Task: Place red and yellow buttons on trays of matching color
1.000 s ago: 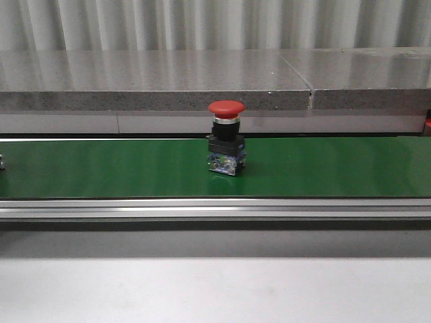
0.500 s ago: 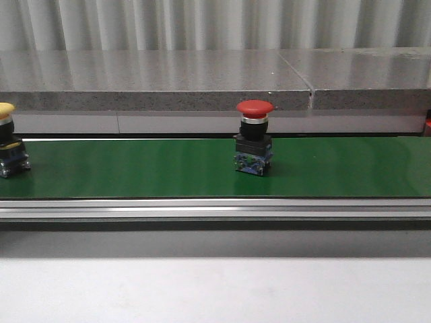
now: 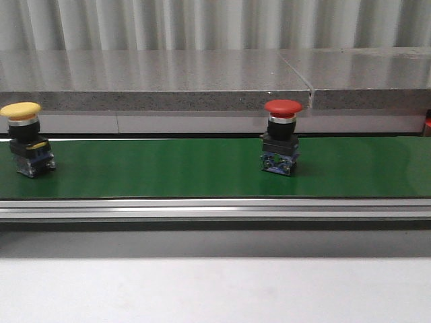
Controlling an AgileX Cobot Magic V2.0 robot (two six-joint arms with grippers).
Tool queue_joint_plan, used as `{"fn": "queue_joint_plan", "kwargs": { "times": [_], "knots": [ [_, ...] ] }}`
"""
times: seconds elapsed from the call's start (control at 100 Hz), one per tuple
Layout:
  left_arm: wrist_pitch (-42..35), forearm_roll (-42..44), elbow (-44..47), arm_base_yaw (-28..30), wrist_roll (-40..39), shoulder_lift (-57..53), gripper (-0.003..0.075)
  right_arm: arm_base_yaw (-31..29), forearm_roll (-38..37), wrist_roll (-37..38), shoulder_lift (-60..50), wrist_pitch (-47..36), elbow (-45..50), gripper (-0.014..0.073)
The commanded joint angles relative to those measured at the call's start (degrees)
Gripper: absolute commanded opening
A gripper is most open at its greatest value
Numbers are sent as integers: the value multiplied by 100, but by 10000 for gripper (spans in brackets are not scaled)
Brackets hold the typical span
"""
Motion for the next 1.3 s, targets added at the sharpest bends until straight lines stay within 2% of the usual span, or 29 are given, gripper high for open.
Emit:
{"fn": "queue_joint_plan", "kwargs": {
  "times": [0.0, 0.21, 0.31, 0.38, 0.54, 0.64, 0.78, 1.09, 1.29],
  "knots": [
    [-441, -114, -151, -47, -7, 21, -20, 10, -10, -49, -16, -323, -136, -68],
    [-441, -114, -151, -47, -7, 21, -20, 10, -5, -49, -16, -262, -136, -61],
    [-441, -114, -151, -47, -7, 21, -20, 10, -5, -49, -16, -94, -136, 15],
    [-441, -114, -151, -47, -7, 21, -20, 10, -5, -49, -16, 15, -136, 135],
    [-430, -114, -151, -47, -7, 21, -20, 10, 1, -49, -16, 170, -136, 538],
    [-430, -114, -151, -47, -7, 21, -20, 10, 105, -49, -16, 148, -136, 667],
    [-430, -114, -151, -47, -7, 21, -20, 12, 461, -156, 141, 45, -160, 652],
    [-430, -114, -151, -47, -7, 21, -20, 19, 1516, -1221, 1368, -442, -201, 652],
    [-430, -114, -151, -47, -7, 21, -20, 169, 1615, -1406, 2285, -442, -670, 652]
  ]
}}
